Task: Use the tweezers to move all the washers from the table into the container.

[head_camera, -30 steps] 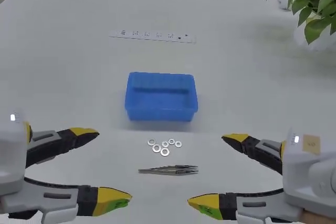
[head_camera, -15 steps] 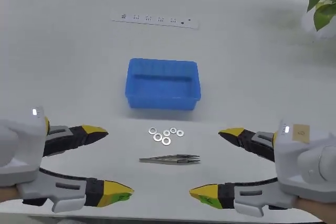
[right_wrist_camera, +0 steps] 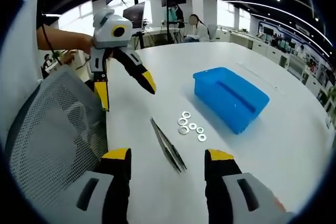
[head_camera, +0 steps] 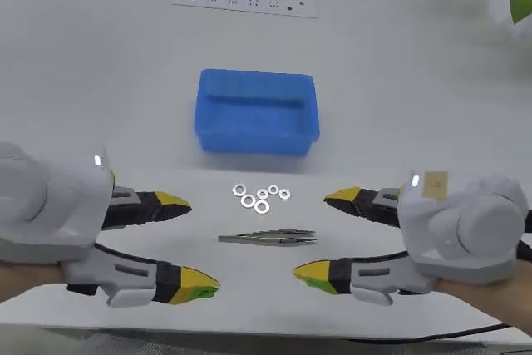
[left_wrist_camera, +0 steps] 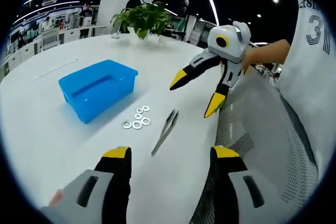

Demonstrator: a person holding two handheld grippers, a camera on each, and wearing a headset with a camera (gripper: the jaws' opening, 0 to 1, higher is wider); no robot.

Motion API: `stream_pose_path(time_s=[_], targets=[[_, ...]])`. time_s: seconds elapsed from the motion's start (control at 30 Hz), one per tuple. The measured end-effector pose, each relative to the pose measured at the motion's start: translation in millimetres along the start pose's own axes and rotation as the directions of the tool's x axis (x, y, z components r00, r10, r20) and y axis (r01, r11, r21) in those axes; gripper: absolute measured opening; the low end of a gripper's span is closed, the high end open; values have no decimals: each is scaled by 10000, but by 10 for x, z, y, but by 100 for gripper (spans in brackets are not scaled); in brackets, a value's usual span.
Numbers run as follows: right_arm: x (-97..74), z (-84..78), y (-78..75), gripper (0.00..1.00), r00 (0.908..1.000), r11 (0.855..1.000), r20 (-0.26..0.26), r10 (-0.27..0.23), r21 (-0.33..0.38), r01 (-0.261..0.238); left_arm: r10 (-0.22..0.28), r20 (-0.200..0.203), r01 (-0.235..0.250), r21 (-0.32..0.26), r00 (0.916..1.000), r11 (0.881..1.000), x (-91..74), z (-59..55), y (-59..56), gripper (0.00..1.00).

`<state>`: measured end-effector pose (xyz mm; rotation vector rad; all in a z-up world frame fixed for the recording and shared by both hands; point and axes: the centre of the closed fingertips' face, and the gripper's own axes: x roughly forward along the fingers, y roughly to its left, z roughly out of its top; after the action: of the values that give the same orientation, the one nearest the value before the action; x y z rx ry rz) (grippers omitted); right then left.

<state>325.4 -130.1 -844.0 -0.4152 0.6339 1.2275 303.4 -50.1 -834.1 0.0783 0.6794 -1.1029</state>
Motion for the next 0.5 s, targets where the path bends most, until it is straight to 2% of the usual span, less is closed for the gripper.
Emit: stream_pose_path(time_s=[0.03, 0.07, 0.13, 0.17, 0.3, 0.43, 0.5], targets=[[32, -9, -2, 56, 9999, 9999, -130, 54, -107, -55, -38, 202, 40, -115, 9998, 9999, 22, 36, 13, 63], [75, -15, -2, 54, 9996, 9996, -257, 135, -259, -142, -8, 240, 13, -208, 9997, 9998, 47, 46, 50, 61], [127, -44, -2, 50, 9981, 9988, -558, 249, -418, -272, 36, 145, -35, -91, 9999, 10000, 91, 38, 85, 58], [167, -48, 2, 49, 9972, 9977, -658, 353, -555, -390, 68, 5, -68, 22, 10000, 10000, 129, 21, 104, 58], [240, -75, -1, 38, 9927, 9942, -1070, 550, -857, -643, -387, -438, 401, 300, 9983, 9987, 215, -53, 51, 54], [284, -86, -34, 35, 9895, 9923, -1265, 698, -928, -819, -424, -1203, 507, 669, 9918, 9965, 291, -205, 78, 50], [298, -96, -37, 34, 9873, 9908, -1378, 795, -977, -934, -419, -1268, 524, 808, 9910, 9953, 317, -221, 90, 47]])
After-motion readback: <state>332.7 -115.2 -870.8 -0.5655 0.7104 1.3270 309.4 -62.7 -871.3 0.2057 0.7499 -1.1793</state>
